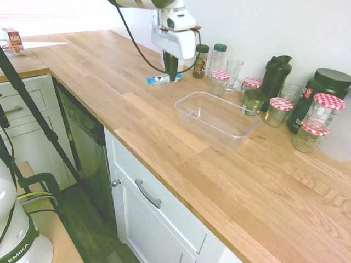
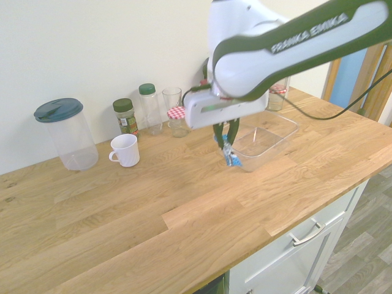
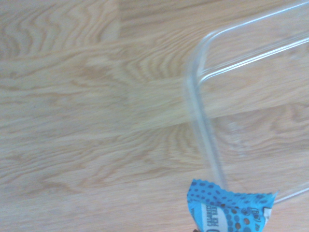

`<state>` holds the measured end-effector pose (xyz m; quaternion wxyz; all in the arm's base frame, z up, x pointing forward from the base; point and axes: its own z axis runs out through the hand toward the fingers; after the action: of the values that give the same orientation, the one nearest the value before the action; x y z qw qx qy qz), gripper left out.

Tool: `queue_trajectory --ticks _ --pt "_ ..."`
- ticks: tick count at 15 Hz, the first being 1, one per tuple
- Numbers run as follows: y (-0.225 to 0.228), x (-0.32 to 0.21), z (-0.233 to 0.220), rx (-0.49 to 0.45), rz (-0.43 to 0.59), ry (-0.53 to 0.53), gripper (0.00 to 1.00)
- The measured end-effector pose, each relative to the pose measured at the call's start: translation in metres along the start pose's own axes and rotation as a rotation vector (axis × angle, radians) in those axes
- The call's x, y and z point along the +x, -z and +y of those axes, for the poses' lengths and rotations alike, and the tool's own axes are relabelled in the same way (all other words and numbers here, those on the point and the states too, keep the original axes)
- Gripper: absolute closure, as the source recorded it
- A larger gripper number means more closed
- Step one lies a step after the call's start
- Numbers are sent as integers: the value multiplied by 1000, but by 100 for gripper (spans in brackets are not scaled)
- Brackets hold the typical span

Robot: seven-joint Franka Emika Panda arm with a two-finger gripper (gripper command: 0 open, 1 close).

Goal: Put the protein bar into the container

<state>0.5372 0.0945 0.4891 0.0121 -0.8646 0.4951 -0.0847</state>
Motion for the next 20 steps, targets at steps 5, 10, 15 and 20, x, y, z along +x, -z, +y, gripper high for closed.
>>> queue_trajectory --ticks 5,10,15,20 --pt "-15 68 30 -30 -14 -45 100" --pt "-71 73 17 -65 -36 -41 100" --pt "-104 85 4 -80 -44 -51 100" --pt "-104 108 -7 -72 -32 -76 100"
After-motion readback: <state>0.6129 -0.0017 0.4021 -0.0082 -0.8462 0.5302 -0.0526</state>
